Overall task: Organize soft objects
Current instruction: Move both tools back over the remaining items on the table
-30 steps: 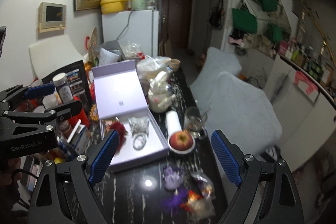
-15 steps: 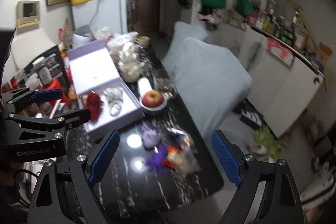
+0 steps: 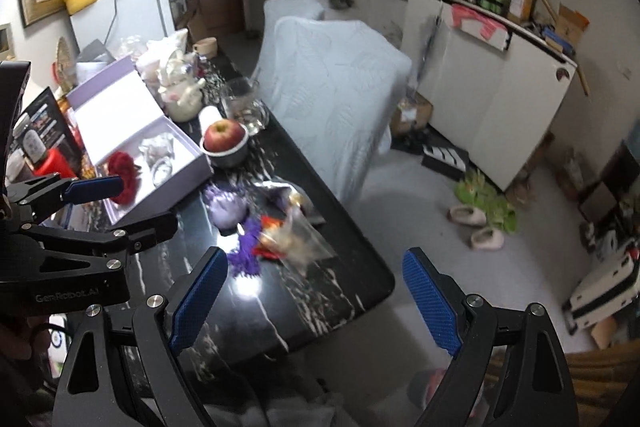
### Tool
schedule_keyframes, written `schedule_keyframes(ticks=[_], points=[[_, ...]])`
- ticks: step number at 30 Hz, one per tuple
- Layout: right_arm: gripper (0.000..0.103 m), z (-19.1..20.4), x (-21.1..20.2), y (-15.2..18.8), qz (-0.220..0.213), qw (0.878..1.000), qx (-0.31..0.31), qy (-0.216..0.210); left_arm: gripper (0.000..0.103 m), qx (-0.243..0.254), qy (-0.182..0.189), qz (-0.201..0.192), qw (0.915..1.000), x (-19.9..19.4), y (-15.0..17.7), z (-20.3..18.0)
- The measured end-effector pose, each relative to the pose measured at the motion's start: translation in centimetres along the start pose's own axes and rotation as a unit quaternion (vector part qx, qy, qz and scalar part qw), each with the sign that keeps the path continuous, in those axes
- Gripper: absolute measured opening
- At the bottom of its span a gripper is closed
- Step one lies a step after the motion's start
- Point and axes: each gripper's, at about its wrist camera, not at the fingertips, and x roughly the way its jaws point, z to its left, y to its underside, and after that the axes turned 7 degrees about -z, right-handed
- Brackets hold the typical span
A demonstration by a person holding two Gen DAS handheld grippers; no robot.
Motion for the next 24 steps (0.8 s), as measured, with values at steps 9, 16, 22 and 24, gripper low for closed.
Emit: schedule_keyframes(ticks=[9,16,22,24], points=[[0.09,-1.1,3.9,1.2,0.035,0.999,-0.001,-0.001,0.08,0.006,0.002,0.053,0.9986,5.2,0.8,-0.1],[0.09,-1.8,8.5,1.8,0.085,0.996,0.01,-0.017,0.08,-0.019,-0.003,0.096,0.9952,9.1,1.1,1.4],[0.09,-1.3,12.3,2.1,0.119,0.992,0.0,-0.036,0.08,-0.039,-0.009,0.13,0.9907,12.2,1.4,3.0],[0.09,-1.0,13.6,2.1,0.128,0.991,-0.004,-0.043,0.08,-0.045,-0.013,0.141,0.9889,13.3,1.5,3.5]])
